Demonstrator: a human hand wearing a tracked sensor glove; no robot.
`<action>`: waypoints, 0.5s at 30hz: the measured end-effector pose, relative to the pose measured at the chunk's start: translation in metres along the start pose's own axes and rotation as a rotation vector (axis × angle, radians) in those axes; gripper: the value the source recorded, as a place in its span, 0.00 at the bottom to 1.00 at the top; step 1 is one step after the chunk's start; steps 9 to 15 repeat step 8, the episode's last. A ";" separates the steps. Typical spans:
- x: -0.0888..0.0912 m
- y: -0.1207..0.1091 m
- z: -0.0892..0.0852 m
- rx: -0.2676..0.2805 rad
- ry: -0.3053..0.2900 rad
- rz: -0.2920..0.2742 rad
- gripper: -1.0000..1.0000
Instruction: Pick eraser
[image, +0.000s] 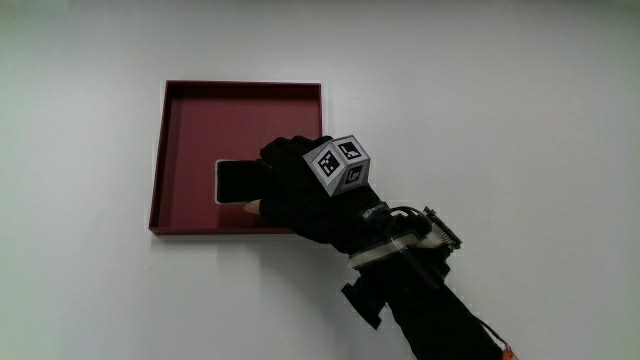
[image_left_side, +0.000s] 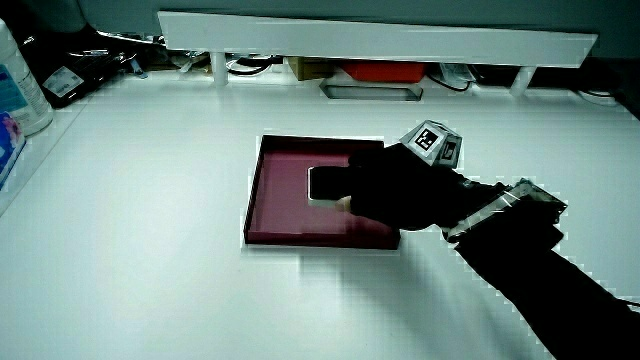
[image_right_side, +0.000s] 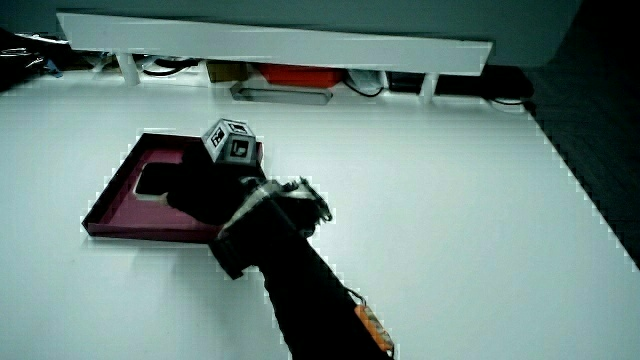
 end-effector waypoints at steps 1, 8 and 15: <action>-0.003 -0.002 0.003 -0.008 0.010 0.017 1.00; -0.014 -0.029 0.021 -0.037 0.096 0.106 1.00; -0.014 -0.029 0.021 -0.037 0.096 0.106 1.00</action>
